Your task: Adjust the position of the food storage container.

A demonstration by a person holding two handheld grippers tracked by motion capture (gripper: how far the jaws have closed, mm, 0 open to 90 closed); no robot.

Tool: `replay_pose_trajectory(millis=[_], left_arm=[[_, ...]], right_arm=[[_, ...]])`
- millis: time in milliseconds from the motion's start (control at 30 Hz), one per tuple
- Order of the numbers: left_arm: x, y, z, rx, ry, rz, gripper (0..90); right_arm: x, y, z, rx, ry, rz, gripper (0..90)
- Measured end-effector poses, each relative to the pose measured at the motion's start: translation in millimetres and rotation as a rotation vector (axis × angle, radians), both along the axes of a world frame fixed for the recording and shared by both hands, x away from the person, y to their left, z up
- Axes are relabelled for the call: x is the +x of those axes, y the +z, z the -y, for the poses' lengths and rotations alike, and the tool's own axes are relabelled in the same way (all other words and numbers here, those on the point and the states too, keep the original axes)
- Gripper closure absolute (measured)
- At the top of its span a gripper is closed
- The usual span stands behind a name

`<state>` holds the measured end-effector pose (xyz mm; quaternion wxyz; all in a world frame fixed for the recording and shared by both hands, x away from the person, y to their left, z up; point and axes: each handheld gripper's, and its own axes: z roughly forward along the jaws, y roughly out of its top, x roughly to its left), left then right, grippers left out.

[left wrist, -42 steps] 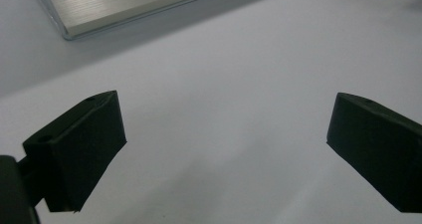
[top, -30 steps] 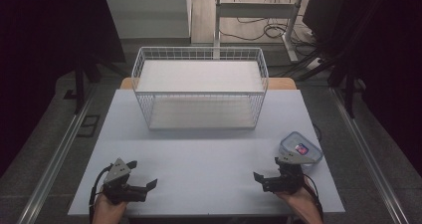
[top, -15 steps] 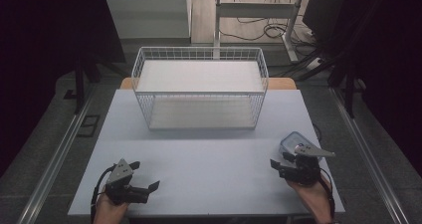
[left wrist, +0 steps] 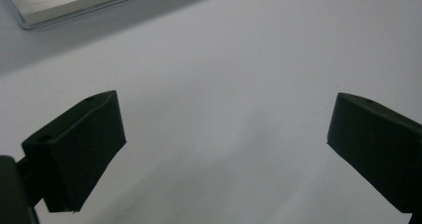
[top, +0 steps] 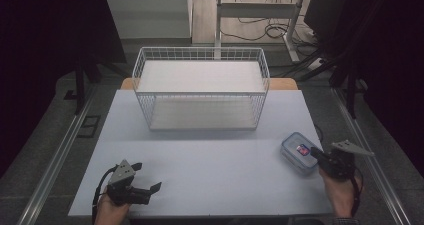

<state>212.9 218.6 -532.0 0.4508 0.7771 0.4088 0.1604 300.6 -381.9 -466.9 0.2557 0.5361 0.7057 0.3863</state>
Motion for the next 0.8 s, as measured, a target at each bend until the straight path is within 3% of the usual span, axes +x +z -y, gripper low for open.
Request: replay_pose_trajectory(millis=[67,200,367,600,800], left_arm=[[0.5,-0.5,0.7,0.0,-0.002,-0.004,1.4],[1.3,-1.0,1.1,0.002,-0.002,-0.009,1.4],[2.3,-1.5,1.7,-0.002,-0.003,-0.013,1.6],[3.1,-2.3,3.2,0.002,-0.01,-0.018,1.7],[3.3,-2.7,4.1,0.006,-0.014,-0.02,1.8]], right_arm=[[3.5,0.1,16.0,0.009,-0.061,0.007,89.5],[6.6,-0.9,28.9,0.024,-0.111,0.007,89.5],[14.1,-9.0,37.4,-0.006,-0.135,-0.007,89.4],[33.2,-22.3,35.2,-0.037,-0.093,-0.057,89.4],[35.0,-23.2,27.8,-0.005,-0.016,-0.092,89.5]])
